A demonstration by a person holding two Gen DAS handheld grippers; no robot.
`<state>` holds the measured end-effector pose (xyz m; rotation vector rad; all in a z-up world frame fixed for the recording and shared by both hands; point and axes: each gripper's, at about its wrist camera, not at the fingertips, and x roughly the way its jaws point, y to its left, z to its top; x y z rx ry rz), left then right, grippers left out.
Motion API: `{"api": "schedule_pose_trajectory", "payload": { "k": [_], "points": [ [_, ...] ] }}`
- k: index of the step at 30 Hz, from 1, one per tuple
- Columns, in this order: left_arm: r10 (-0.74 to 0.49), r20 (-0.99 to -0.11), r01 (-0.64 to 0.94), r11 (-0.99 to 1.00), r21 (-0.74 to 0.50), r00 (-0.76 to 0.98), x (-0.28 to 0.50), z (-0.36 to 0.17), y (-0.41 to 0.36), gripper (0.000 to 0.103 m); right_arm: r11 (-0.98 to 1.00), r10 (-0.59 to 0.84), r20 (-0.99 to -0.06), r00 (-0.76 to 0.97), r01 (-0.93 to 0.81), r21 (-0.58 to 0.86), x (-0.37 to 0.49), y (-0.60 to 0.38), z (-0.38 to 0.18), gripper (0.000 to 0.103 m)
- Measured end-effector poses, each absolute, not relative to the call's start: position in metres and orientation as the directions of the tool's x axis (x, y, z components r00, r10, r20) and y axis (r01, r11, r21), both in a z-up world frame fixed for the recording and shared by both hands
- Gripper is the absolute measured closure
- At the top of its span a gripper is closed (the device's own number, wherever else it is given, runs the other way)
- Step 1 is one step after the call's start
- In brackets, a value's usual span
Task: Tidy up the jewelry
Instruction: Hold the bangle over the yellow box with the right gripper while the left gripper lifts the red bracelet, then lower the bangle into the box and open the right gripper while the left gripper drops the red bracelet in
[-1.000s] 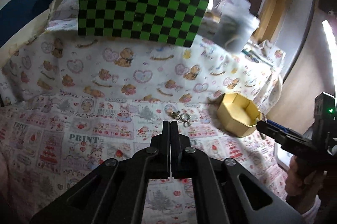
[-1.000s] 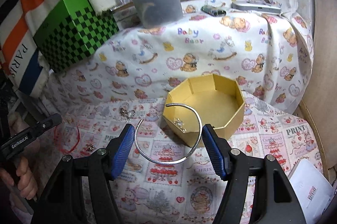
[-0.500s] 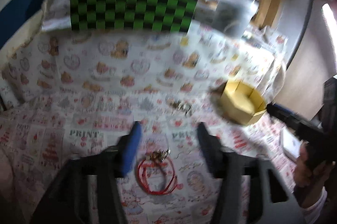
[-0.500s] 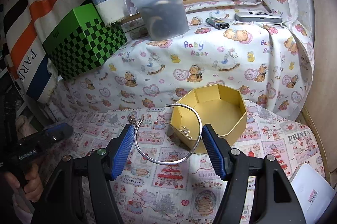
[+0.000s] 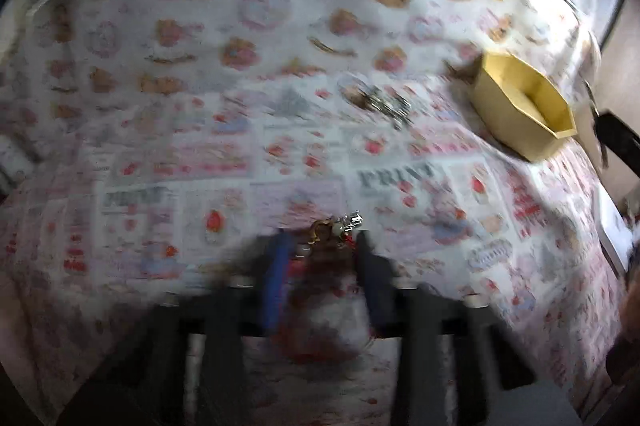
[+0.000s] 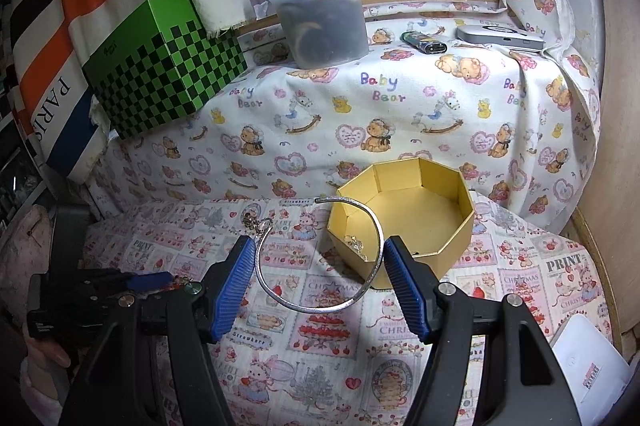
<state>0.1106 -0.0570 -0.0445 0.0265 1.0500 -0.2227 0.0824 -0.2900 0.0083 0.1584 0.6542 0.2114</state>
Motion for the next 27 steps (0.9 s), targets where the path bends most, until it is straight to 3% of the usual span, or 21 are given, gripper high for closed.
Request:
{"api": "schedule_pose_trajectory", "payload": {
  "k": [1, 4, 7, 23, 27],
  "points": [
    [-0.2, -0.858, 0.191, 0.974, -0.121, 0.473, 0.111, -0.042, -0.053, 0.1, 0.967, 0.244, -0.586, 0.773, -0.145, 0.212, 0.083, -0.29, 0.008, 0.035],
    [-0.276, -0.83, 0.198, 0.959, -0.204, 0.485, 0.107, -0.031, -0.043, 0.1, 0.967, 0.243, -0.587, 0.772, -0.142, 0.213, 0.083, -0.291, 0.008, 0.035],
    [-0.265, -0.804, 0.2, 0.962, -0.185, 0.532, 0.098, -0.018, -0.04, 0.1, 0.967, 0.241, -0.589, 0.771, -0.141, 0.211, 0.083, -0.291, 0.007, 0.035],
    [-0.446, -0.551, 0.32, 0.894, -0.314, 0.705, 0.069, 0.044, -0.029, 0.1, 0.957, 0.257, -0.51, 0.821, -0.144, 0.251, 0.074, -0.301, 0.022, 0.035],
    [-0.48, -0.541, 0.377, 0.877, -0.298, 0.691, 0.077, 0.064, -0.049, 0.1, 0.954, 0.251, -0.479, 0.841, -0.13, 0.271, 0.074, -0.311, 0.026, 0.035]
  ]
}}
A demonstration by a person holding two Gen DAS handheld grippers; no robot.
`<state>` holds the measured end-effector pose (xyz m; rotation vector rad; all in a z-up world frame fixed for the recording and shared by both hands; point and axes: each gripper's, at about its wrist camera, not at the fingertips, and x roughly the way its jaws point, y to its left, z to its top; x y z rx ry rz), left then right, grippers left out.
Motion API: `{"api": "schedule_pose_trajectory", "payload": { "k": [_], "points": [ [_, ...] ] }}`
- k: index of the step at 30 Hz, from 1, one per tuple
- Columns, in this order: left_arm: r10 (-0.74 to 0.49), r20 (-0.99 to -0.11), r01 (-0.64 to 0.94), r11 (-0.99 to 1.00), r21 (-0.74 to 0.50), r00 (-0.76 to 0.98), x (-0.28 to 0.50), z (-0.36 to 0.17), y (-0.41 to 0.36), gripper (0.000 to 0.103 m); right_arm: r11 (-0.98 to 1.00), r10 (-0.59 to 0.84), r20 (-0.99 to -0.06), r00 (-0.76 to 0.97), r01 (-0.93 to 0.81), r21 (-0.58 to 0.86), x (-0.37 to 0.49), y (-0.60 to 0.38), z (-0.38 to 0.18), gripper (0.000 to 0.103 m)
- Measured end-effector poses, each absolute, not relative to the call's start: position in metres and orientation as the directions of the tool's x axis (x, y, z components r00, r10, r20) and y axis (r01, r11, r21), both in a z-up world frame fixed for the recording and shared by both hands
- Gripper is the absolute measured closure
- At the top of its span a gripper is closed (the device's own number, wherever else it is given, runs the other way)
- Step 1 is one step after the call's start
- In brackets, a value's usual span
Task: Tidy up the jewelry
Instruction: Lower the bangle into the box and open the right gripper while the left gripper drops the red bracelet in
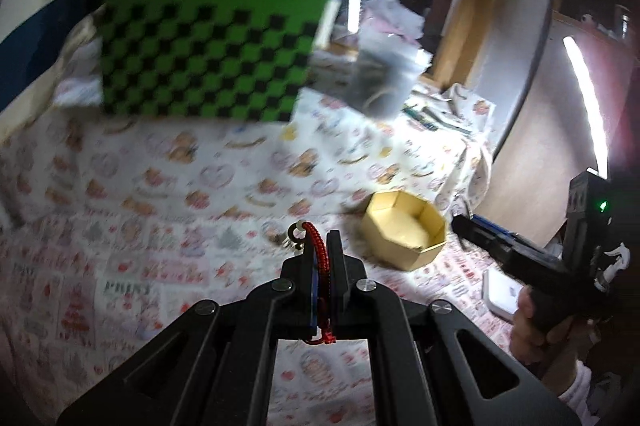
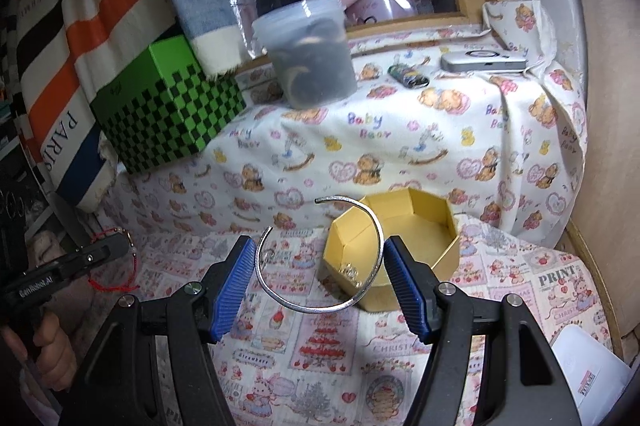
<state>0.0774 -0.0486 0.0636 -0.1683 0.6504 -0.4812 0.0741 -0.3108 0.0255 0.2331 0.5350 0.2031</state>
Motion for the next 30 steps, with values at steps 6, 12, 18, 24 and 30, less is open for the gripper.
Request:
{"api": "schedule_pose_trajectory", "payload": {
  "k": [6, 12, 18, 24, 30],
  "points": [
    [-0.598, -0.576, 0.483, 0.797, -0.361, 0.557, 0.106, 0.078, -0.105, 0.1, 0.943, 0.222, -0.478, 0.85, -0.063, 0.326, 0.086, -0.34, 0.022, 0.035],
    [-0.634, -0.598, 0.493, 0.768, -0.409, 0.491, 0.135, 0.063, -0.16, 0.1, 0.937, 0.202, -0.51, 0.836, -0.014, 0.348, 0.102, -0.359, 0.008, 0.035],
    [-0.654, -0.612, 0.463, 0.753, -0.468, 0.445, 0.17, 0.04, -0.189, 0.1, 0.88, 0.29, -0.493, 0.82, -0.026, 0.473, 0.116, -0.377, -0.006, 0.035],
    [-0.687, -0.588, 0.451, 0.725, -0.52, 0.426, 0.185, 0.026, -0.2, 0.099, 0.866, 0.315, -0.487, 0.815, -0.037, 0.498, 0.123, -0.379, -0.01, 0.035],
    [-0.681, -0.513, 0.494, 0.732, -0.469, 0.523, 0.174, 0.036, -0.19, 0.051, 0.88, 0.29, -0.498, 0.817, -0.023, 0.475, 0.127, -0.375, -0.014, 0.034]
  ]
}}
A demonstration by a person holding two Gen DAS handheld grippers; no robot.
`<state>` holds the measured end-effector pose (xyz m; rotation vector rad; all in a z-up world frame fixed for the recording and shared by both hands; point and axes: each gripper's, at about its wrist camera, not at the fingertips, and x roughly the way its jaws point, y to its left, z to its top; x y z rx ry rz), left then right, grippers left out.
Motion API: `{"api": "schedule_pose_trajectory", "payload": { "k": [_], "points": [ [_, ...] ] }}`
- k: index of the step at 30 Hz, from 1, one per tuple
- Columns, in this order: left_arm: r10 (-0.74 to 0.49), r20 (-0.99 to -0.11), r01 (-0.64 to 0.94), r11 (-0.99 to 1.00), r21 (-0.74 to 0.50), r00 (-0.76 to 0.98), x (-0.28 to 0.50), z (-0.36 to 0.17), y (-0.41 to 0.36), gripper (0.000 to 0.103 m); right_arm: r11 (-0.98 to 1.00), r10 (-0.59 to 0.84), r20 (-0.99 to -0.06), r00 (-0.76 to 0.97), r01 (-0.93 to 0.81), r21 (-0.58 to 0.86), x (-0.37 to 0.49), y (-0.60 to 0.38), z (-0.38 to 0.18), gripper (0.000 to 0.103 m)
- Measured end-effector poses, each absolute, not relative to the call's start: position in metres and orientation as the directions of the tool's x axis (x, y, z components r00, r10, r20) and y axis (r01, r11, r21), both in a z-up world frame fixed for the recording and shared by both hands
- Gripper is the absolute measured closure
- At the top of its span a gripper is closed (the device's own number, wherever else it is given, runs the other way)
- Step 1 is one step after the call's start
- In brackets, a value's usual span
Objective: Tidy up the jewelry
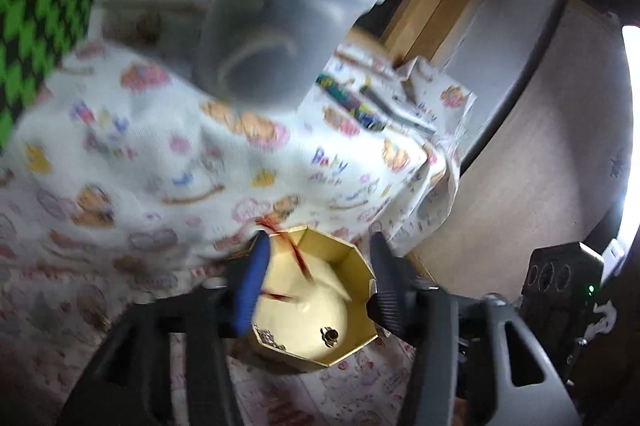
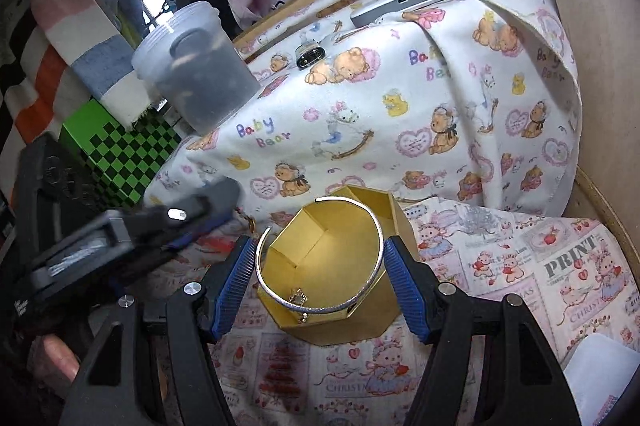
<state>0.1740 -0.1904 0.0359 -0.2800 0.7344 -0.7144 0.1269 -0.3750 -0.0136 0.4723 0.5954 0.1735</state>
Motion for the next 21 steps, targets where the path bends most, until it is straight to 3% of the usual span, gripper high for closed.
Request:
{"api": "schedule_pose_trajectory", "payload": {
  "k": [10, 16, 21],
  "points": [
    [-0.676, -0.504, 0.525, 0.736, -0.427, 0.537, 0.161, 0.054, -0.182, 0.048, 0.912, 0.258, -0.489, 0.833, -0.043, 0.408, 0.125, -0.364, -0.007, 0.034],
    [-0.583, -0.559, 0.478, 0.81, -0.34, 0.59, 0.156, 0.049, -0.171, 0.045, 0.915, 0.243, -0.481, 0.842, -0.035, 0.402, 0.118, -0.367, -0.001, 0.031],
    [-0.567, -0.593, 0.443, 0.821, -0.359, 0.572, 0.159, 0.033, -0.157, 0.046, 0.917, 0.225, -0.478, 0.849, -0.018, 0.398, 0.111, -0.372, 0.004, 0.031]
  ]
}}
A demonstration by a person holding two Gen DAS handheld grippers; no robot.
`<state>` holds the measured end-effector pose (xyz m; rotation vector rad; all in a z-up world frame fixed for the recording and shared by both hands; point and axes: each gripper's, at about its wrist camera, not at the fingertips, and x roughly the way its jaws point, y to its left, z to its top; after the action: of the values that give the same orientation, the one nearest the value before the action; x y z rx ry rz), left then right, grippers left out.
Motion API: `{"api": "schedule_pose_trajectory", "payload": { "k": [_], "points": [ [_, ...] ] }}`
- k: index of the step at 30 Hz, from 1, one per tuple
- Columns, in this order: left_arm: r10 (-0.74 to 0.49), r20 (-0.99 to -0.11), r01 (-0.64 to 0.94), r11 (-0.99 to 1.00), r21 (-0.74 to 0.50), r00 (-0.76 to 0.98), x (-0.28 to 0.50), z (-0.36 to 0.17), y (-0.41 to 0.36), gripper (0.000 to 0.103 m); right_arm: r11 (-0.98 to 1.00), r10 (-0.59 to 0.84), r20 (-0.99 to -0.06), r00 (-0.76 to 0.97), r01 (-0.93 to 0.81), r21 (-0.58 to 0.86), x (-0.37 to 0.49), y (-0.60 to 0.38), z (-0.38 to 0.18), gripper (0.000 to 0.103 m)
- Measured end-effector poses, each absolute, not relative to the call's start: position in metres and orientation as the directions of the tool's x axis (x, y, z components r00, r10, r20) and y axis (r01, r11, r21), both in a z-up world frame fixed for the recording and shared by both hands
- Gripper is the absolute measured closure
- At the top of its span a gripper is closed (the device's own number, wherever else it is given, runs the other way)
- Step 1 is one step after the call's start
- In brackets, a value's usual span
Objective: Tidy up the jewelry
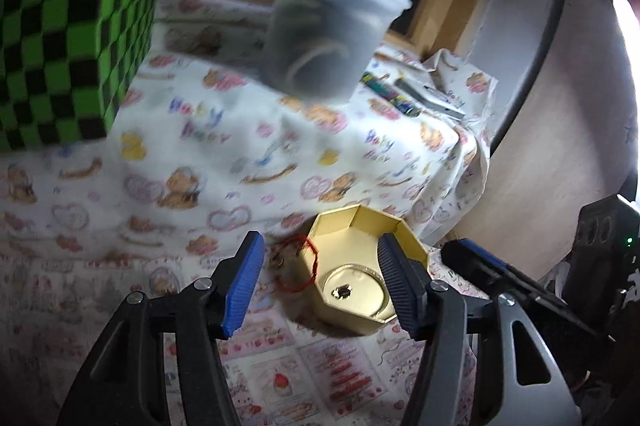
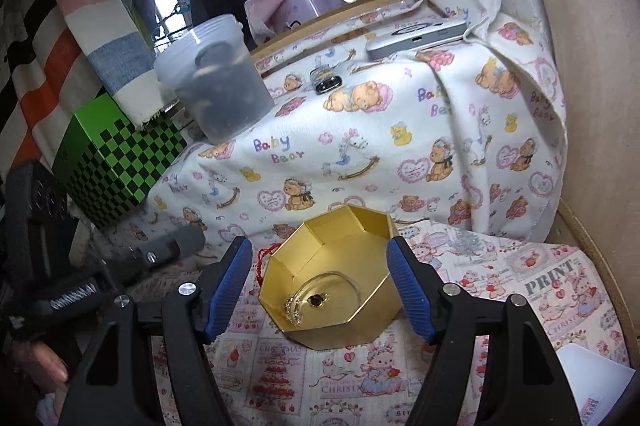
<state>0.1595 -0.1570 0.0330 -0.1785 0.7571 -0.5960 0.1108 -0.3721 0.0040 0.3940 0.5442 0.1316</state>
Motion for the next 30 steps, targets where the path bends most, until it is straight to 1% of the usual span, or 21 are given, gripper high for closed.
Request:
{"api": "schedule_pose_trajectory", "payload": {
  "k": [2, 3, 4, 5, 6, 7, 11, 14, 16, 18, 19, 23, 24, 26, 27, 30],
  "points": [
    [-0.609, -0.59, 0.446, 0.792, -0.417, 0.53, 0.163, 0.028, -0.156, 0.047, 0.919, 0.213, -0.478, 0.852, -0.01, 0.393, 0.109, -0.373, 0.004, 0.031],
    [-0.629, -0.584, 0.444, 0.777, -0.447, 0.512, 0.166, 0.025, -0.157, 0.049, 0.922, 0.201, -0.482, 0.853, 0.002, 0.388, 0.109, -0.373, 0.003, 0.031],
    [-0.644, -0.58, 0.439, 0.765, -0.472, 0.498, 0.169, 0.022, -0.159, 0.057, 0.925, 0.181, -0.488, 0.854, 0.02, 0.379, 0.109, -0.374, 0.003, 0.031],
    [-0.651, -0.584, 0.434, 0.759, -0.485, 0.485, 0.171, 0.02, -0.162, 0.061, 0.928, 0.154, -0.487, 0.86, 0.043, 0.37, 0.108, -0.375, 0.002, 0.031],
    [-0.654, -0.59, 0.436, 0.756, -0.489, 0.473, 0.174, 0.017, -0.165, 0.069, 0.931, 0.138, -0.487, 0.862, 0.055, 0.362, 0.107, -0.377, 0.002, 0.031],
    [-0.652, -0.598, 0.435, 0.757, -0.487, 0.466, 0.177, 0.012, -0.168, 0.074, 0.936, 0.113, -0.492, 0.863, 0.073, 0.343, 0.106, -0.377, 0.003, 0.031],
    [-0.652, -0.621, 0.401, 0.757, -0.515, 0.434, 0.189, -0.004, -0.176, 0.076, 0.934, 0.093, -0.496, 0.863, 0.096, 0.343, 0.106, -0.383, 0.004, 0.031],
    [-0.623, -0.648, 0.398, 0.781, -0.482, 0.437, 0.189, -0.012, -0.182, 0.079, 0.93, 0.094, -0.502, 0.86, 0.104, 0.353, 0.107, -0.386, 0.003, 0.031],
    [-0.619, -0.65, 0.403, 0.784, -0.473, 0.441, 0.188, -0.014, -0.186, 0.094, 0.929, 0.096, -0.501, 0.86, 0.104, 0.356, 0.107, -0.386, 0.003, 0.032],
    [-0.616, -0.652, 0.422, 0.784, -0.455, 0.442, 0.185, -0.012, -0.19, 0.101, 0.927, 0.098, -0.499, 0.861, 0.103, 0.36, 0.106, -0.386, 0.004, 0.032],
    [-0.596, -0.66, 0.423, 0.799, -0.428, 0.458, 0.183, -0.01, -0.192, 0.102, 0.927, 0.098, -0.497, 0.862, 0.103, 0.361, 0.105, -0.386, 0.004, 0.032],
    [-0.547, -0.678, 0.428, 0.829, -0.359, 0.491, 0.181, -0.004, -0.2, 0.102, 0.922, 0.103, -0.491, 0.865, 0.102, 0.372, 0.104, -0.388, 0.005, 0.033],
    [-0.526, -0.686, 0.423, 0.842, -0.335, 0.503, 0.182, -0.002, -0.202, 0.1, 0.922, 0.103, -0.491, 0.865, 0.102, 0.374, 0.103, -0.388, 0.005, 0.033],
    [-0.484, -0.695, 0.421, 0.863, -0.279, 0.532, 0.18, 0.0, -0.206, 0.077, 0.921, 0.101, -0.489, 0.867, 0.104, 0.375, 0.103, -0.388, 0.006, 0.033],
    [-0.472, -0.692, 0.424, 0.868, -0.257, 0.547, 0.178, 0.001, -0.207, 0.061, 0.922, 0.1, -0.488, 0.867, 0.104, 0.373, 0.102, -0.388, 0.007, 0.033],
    [-0.431, -0.69, 0.412, 0.887, -0.207, 0.582, 0.178, 0.003, -0.209, 0.06, 0.923, 0.097, -0.486, 0.868, 0.105, 0.371, 0.102, -0.387, 0.007, 0.033]
  ]
}}
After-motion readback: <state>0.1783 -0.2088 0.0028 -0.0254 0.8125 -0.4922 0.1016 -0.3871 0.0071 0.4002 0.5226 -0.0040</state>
